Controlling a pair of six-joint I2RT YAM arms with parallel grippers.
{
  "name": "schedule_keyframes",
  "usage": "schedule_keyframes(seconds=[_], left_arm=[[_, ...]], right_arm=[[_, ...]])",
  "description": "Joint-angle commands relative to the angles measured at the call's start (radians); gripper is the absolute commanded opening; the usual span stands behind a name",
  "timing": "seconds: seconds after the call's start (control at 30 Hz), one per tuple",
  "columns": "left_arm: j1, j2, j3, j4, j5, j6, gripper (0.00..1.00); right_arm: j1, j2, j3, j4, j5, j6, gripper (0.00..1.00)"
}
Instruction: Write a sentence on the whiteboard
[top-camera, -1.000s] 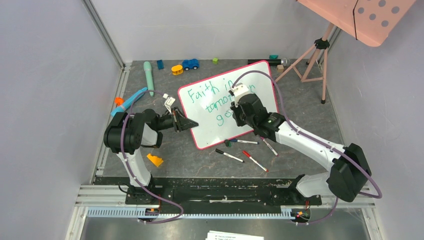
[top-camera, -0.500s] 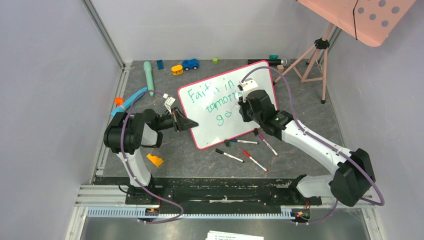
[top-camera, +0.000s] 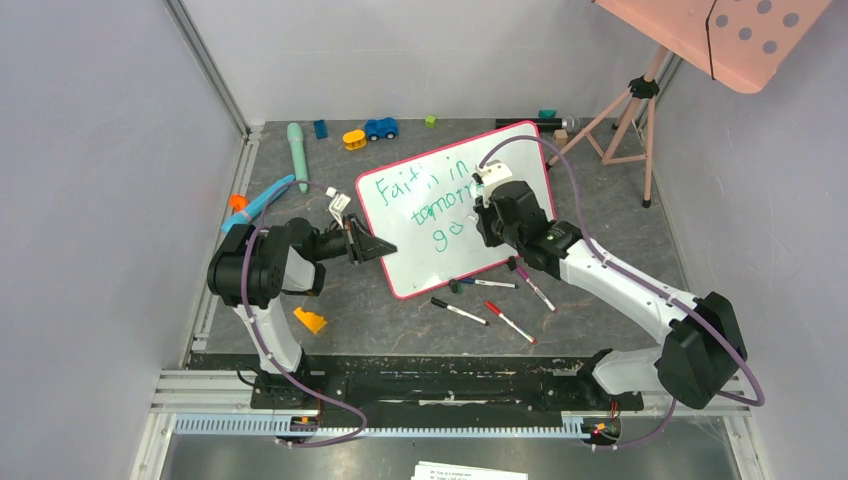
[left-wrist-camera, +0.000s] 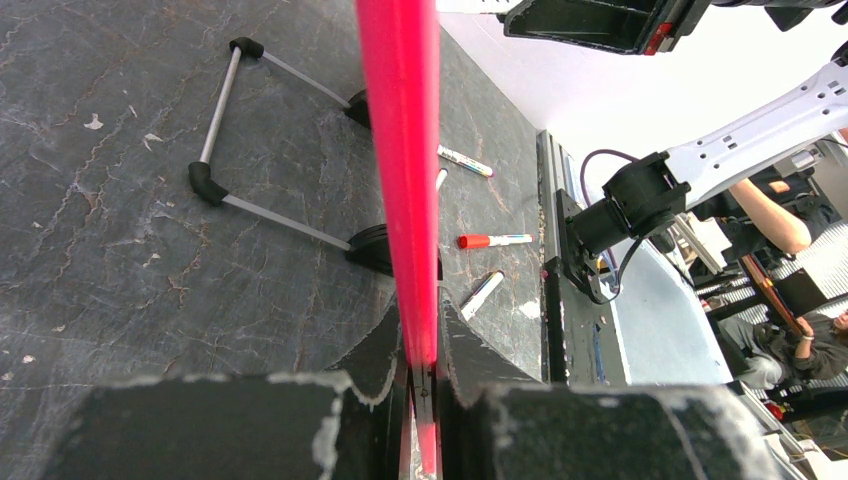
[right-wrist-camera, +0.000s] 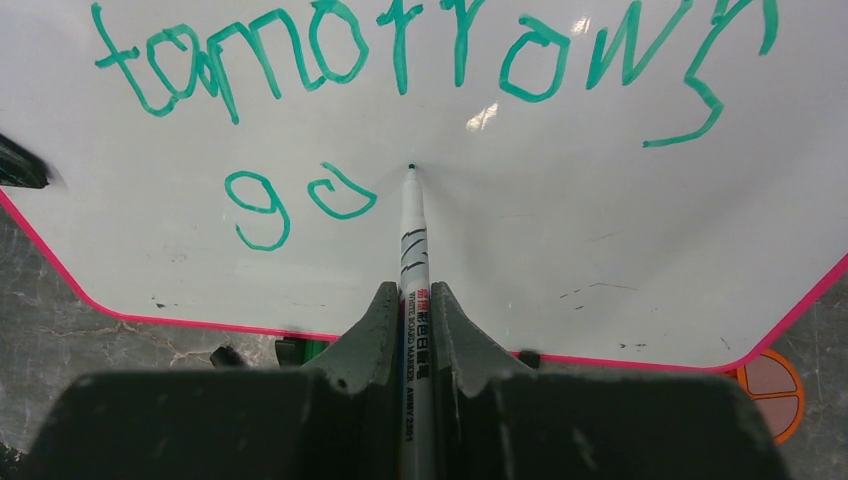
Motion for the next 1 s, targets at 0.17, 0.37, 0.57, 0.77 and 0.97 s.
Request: schedule_keyframes(seconds=[0.17,0.37,0.57,0.77,0.97], left_arm=[[-0.014,-0.022,0.007,0.074,0.060,0.065,0.02],[-0.014,-0.020,0.008,0.074,0.057,0.065,0.02],[-0.015,-0.021,0.007,0.074,0.058,0.066,0.02],[-0.014,-0.021,0.007,0.074,0.057,0.066,0.02],[-0.014,-0.021,0.006,0.074,0.058,0.067,0.02]], right_arm=[[-0.003,0.015,-0.004,0.019,0.006,-0.002,0.00],[-0.003,0.028,0.001,0.024,0.010,0.001,0.00],[-0.003,0.032,-0.001,0.040,-0.026,-0.002,0.00],[-0.002,0.008,-0.053,0.043,-0.044,0.014,0.00],[-0.003,-0.019,-0.098,0.036,-0.037,0.021,0.00]])
